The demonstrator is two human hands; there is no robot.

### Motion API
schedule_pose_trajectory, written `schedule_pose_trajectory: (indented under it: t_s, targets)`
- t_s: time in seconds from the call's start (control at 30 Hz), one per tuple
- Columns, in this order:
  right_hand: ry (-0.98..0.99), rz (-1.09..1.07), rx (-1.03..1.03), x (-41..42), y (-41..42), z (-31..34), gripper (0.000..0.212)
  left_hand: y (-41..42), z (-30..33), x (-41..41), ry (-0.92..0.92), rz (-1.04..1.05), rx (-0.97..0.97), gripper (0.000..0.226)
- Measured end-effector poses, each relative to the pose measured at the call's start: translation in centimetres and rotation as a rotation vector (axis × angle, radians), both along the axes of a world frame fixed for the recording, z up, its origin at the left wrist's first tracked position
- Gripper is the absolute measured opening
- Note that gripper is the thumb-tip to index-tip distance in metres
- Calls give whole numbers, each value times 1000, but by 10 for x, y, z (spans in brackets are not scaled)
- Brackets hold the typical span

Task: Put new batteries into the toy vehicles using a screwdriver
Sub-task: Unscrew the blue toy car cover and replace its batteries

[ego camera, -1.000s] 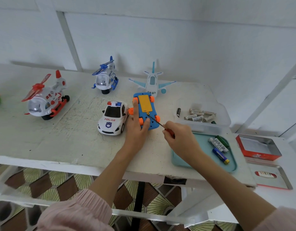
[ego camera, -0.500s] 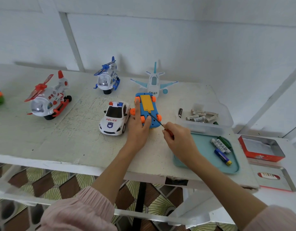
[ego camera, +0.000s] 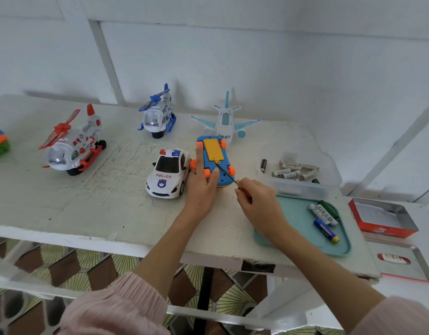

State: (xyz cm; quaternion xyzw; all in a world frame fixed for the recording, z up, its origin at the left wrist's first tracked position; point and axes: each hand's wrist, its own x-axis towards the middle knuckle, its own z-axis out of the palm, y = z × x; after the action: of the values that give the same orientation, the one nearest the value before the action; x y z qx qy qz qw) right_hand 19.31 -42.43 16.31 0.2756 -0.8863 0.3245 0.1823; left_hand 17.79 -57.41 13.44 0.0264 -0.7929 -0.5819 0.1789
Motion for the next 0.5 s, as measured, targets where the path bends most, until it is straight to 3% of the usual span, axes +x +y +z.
schedule_pose_trajectory:
  t_s: [0.27, 0.5]
  targets:
    - [-137, -15, -78, 3, 11, 16, 6, -2, 16, 3, -49, -33, 123, 64]
    - [-266, -50, -66, -9, 18, 36, 5, -1, 9, 5, -27, -69, 36, 66]
